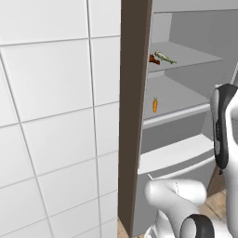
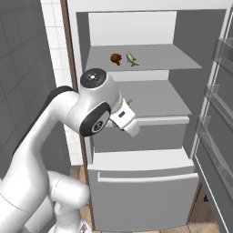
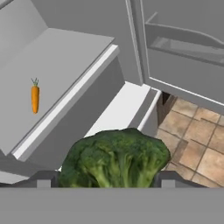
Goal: Gather the broccoli and carrot from the fridge and place them on a tray on the dining counter. Then gather the fish and chicken drumstick from the fridge and place them on the other tray.
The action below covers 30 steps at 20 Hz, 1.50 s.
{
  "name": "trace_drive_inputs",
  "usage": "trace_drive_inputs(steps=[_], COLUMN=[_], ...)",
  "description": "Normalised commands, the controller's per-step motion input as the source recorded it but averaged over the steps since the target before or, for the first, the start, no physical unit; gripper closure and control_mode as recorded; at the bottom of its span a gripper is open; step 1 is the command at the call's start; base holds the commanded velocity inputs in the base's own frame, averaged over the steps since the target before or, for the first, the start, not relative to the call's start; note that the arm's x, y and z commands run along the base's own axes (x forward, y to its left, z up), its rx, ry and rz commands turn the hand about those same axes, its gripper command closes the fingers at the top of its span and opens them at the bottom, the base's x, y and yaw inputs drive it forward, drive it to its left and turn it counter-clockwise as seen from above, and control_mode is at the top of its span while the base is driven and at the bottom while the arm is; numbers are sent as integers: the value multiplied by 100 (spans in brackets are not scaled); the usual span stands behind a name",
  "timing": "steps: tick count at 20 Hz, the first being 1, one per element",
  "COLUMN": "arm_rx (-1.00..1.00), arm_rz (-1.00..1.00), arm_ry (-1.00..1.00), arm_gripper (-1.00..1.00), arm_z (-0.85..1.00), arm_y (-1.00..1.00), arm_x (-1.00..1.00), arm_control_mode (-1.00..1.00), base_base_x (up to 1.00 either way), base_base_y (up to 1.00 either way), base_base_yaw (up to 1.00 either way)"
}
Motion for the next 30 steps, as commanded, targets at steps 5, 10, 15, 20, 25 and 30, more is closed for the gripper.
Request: trace_drive_inputs(steps=[5,10,15,20,25,30], arm_rx=[-2,-2,0,0,0,0], arm_rz=[0,-2,0,0,0,0], arm_ry=[0,0,0,0,0,0], arm_gripper=[100,100,100,100,100,100], arm_z=[-4,-9,0,0,0,0], arm_y=[8,2,0,0,0,0], arm_x=[-1,-32,0,0,0,0], arm_control_mode=[-100,100,100,100,100,100], base_base_x=[0,-37,-93,-91,-76,-79], base_base_y=[0,0,0,2,11,0], base_base_yaw=[0,-3,-7,-4,-5,-3])
